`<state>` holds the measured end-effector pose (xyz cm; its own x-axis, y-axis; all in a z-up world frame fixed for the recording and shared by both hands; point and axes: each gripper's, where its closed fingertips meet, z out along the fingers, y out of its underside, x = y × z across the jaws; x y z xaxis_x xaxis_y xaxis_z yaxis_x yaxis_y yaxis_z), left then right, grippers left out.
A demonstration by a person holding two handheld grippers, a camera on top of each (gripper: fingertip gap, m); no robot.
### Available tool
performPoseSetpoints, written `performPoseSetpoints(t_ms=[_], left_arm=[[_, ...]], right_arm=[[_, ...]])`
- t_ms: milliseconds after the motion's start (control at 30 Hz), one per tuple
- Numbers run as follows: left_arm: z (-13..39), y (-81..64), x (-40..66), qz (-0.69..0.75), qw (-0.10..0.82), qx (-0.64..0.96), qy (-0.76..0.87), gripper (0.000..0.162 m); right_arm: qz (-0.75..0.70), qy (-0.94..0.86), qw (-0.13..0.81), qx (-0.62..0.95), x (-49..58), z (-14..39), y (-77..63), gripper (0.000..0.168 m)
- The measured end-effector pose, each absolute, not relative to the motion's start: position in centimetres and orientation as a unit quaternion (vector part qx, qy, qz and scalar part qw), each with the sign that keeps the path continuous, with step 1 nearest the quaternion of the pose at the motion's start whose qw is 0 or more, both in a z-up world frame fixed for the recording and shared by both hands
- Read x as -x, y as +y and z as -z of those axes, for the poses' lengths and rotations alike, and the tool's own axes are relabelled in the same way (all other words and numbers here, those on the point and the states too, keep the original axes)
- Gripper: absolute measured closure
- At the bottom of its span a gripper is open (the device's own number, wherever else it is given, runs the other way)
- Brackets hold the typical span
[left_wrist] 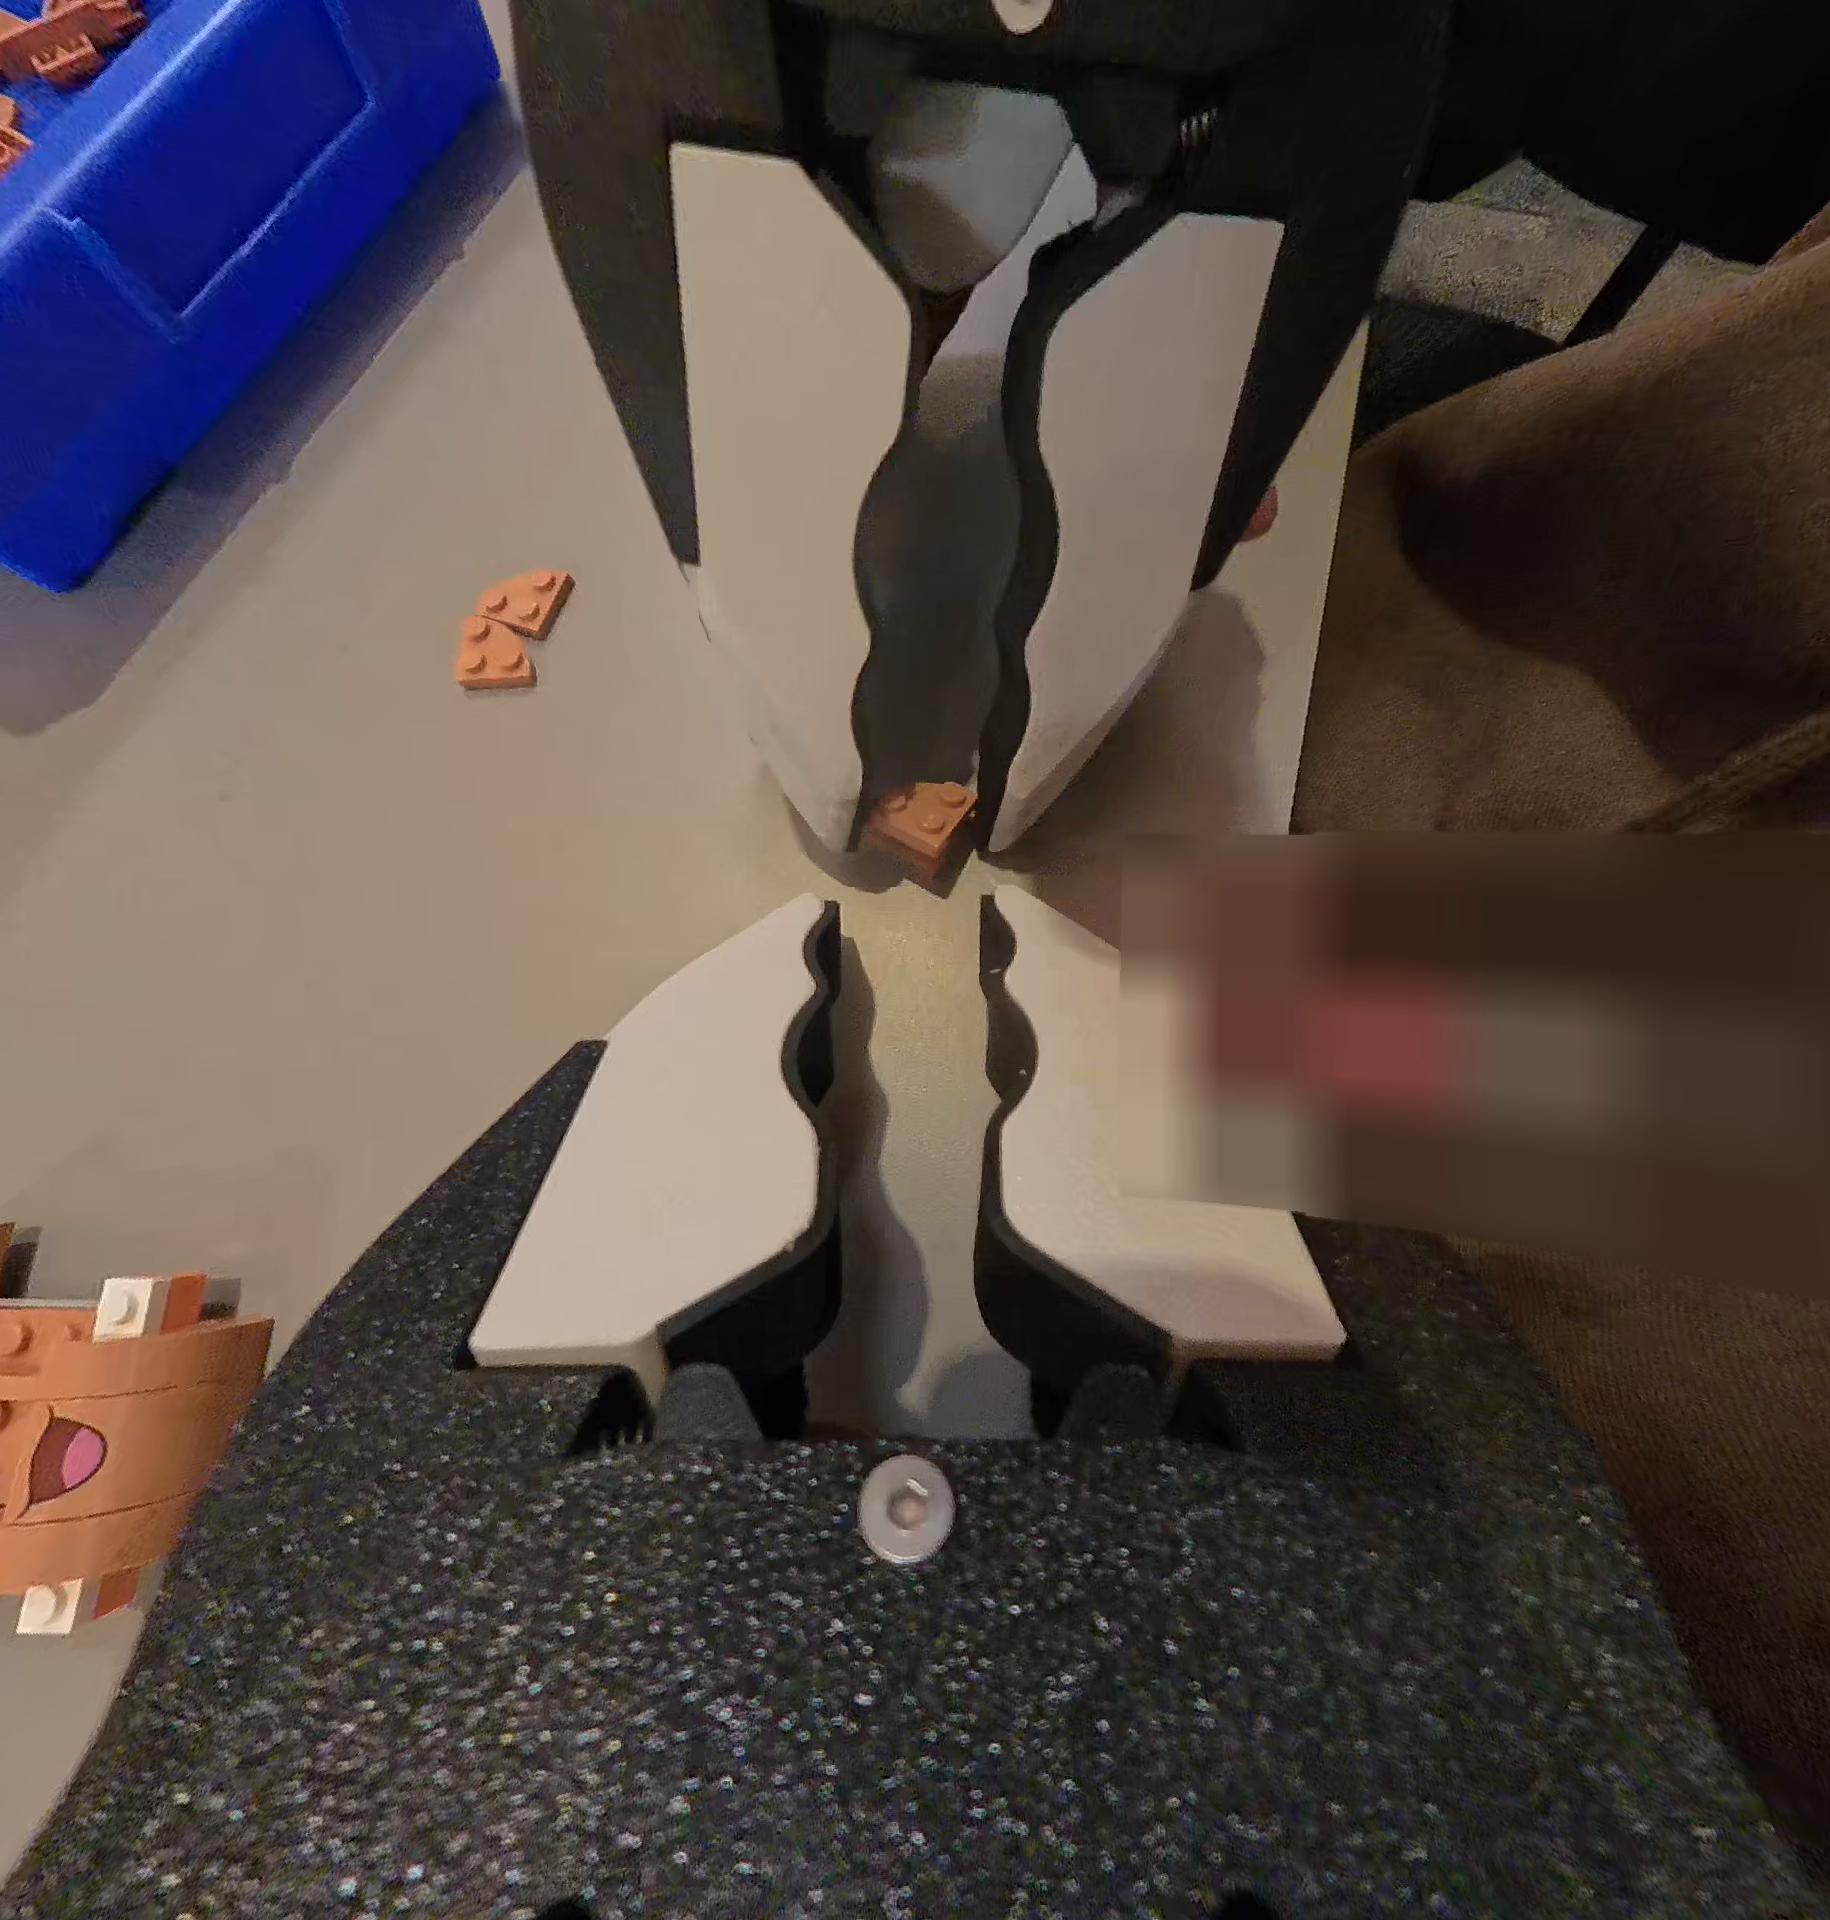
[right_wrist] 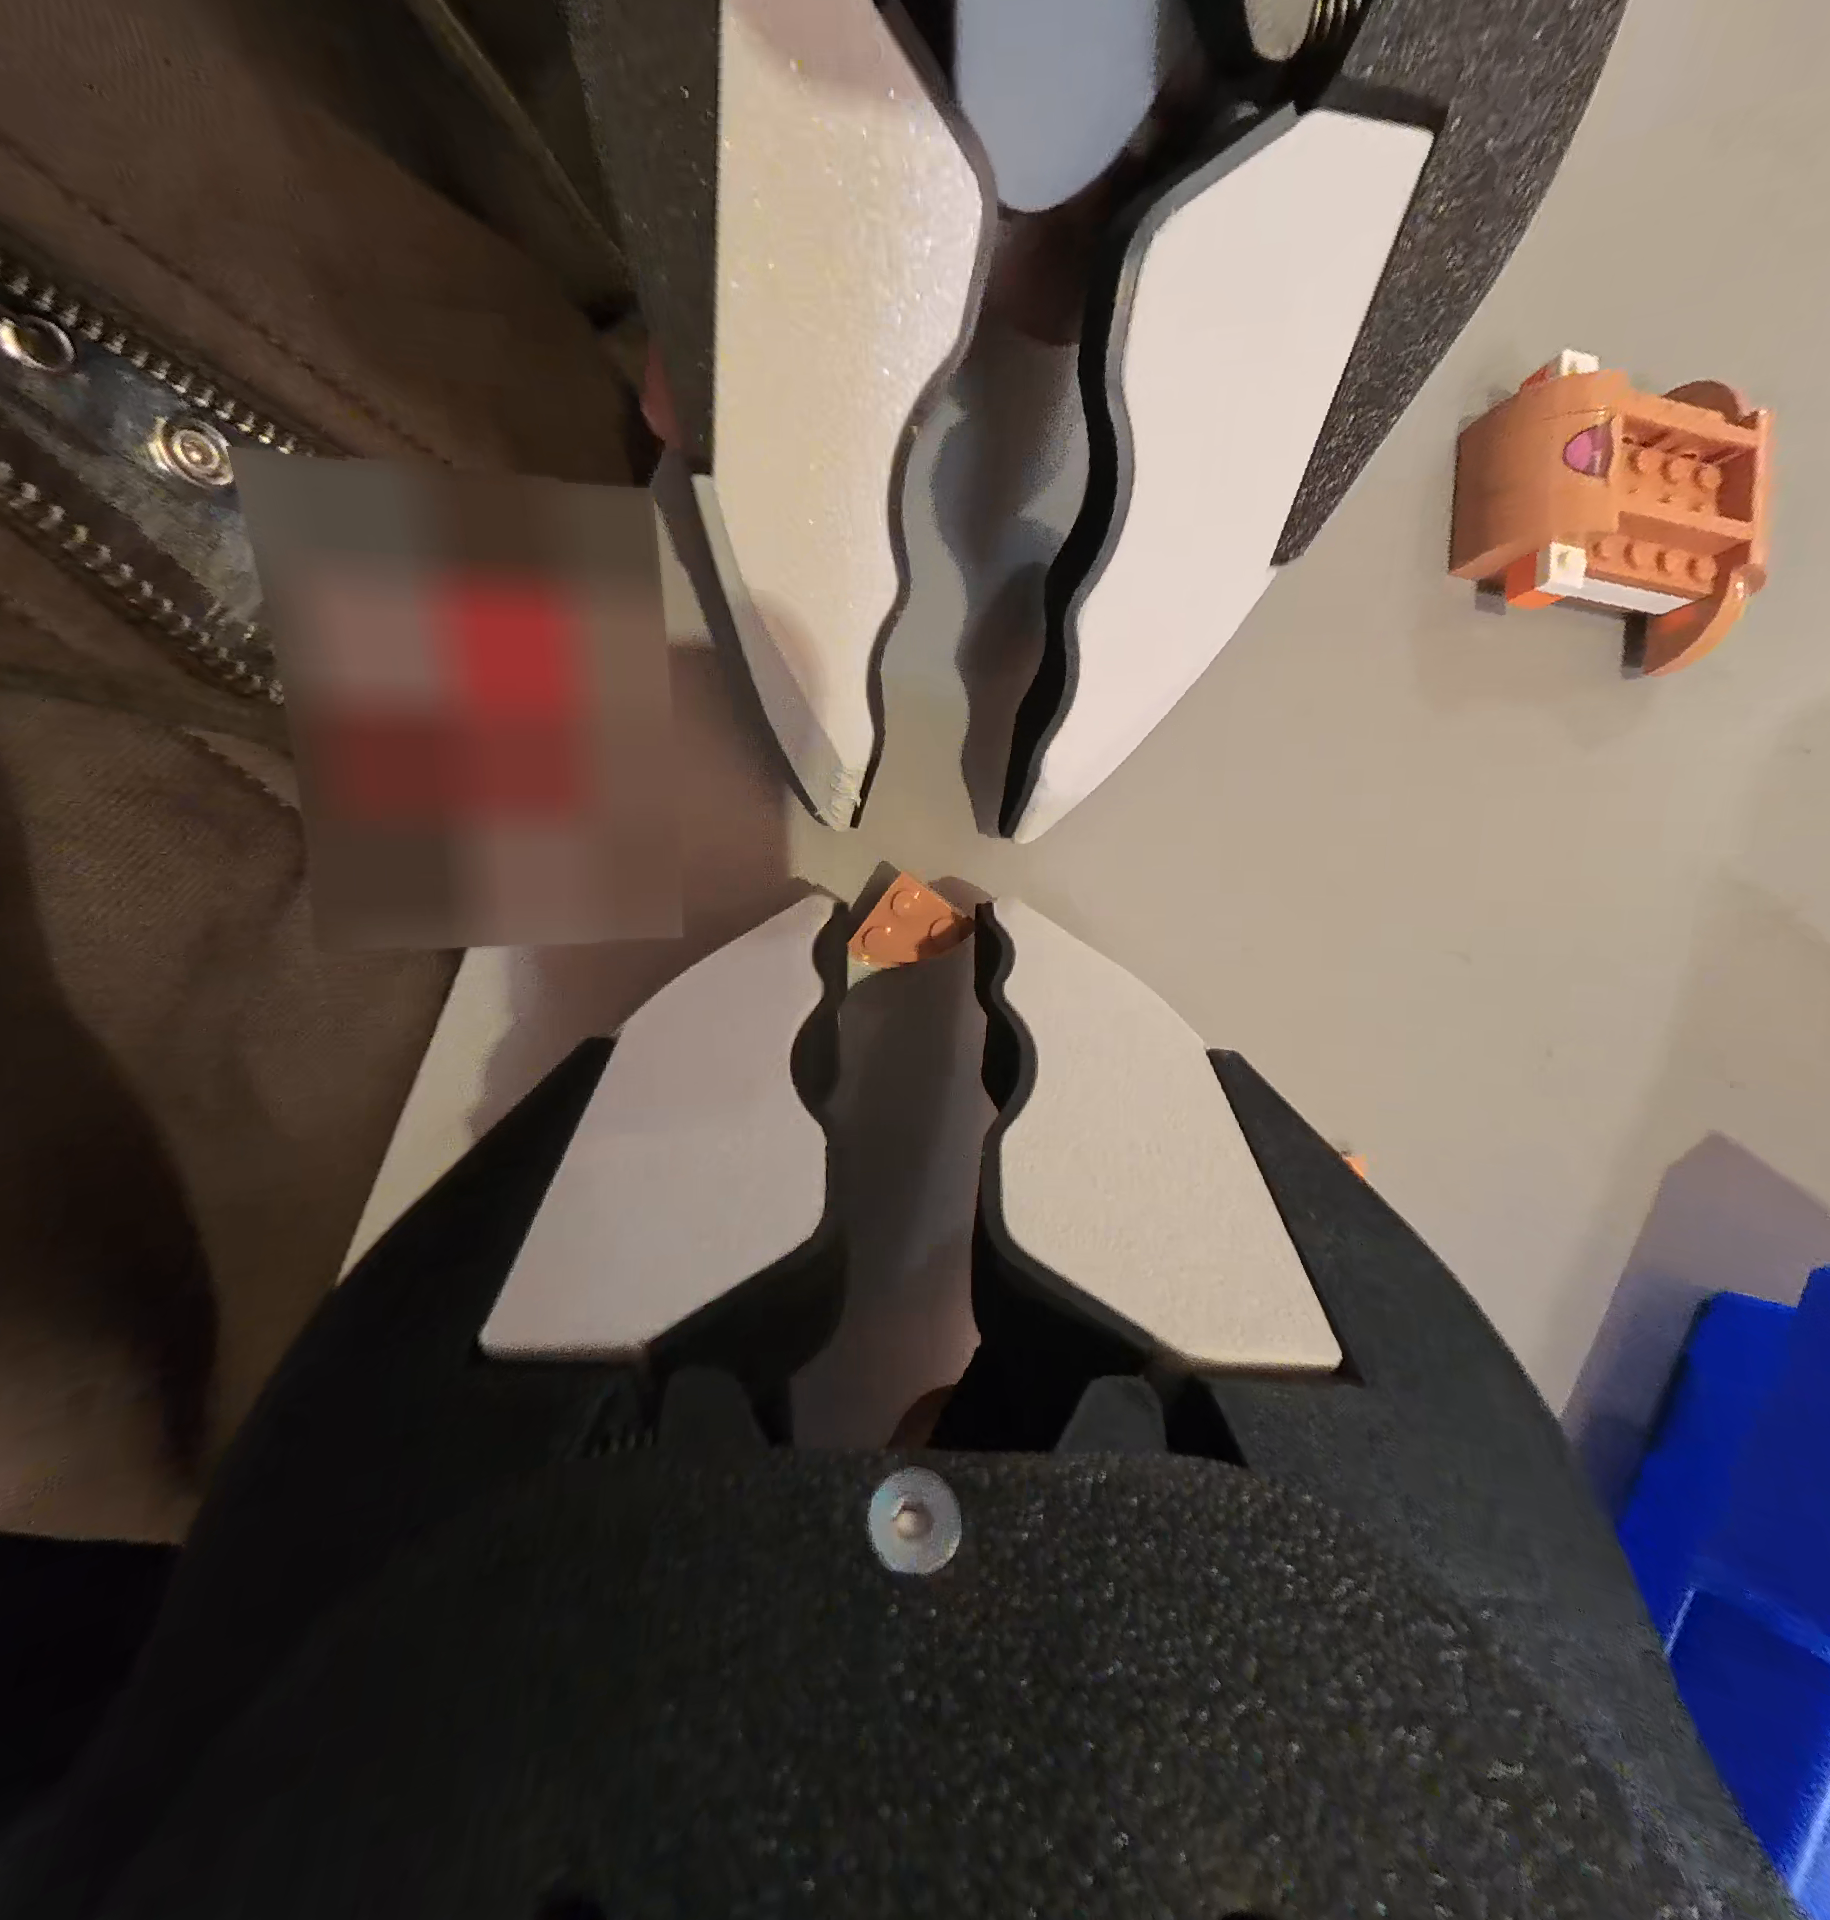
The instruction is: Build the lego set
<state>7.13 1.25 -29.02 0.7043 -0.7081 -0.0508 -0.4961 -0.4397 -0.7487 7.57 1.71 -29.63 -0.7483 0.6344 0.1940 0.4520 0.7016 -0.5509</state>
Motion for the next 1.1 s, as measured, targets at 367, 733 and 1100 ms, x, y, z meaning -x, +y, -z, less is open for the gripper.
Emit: performPoseSetpoints(t_ms=[367, 733, 1100], left_arm=[[28.3, 0.9, -6.1, 0.147, 0.409, 0.832, 0.346, 0.137], [28.1, 0.7, -5.6, 0.143, 0.416, 0.831, 0.339, 0.138], [27.8, 0.6, -5.6, 0.143, 0.422, 0.829, 0.338, 0.138]], right_arm=[[-0.246, -0.913, 0.080, 0.314, -8.1, 30.0, 1.4, 0.145], [-0.222, -0.918, 0.073, 0.319, -8.2, 30.0, 1.3, 0.141], [-0.212, -0.914, 0.073, 0.339, -8.0, 29.9, 1.6, 0.146]])
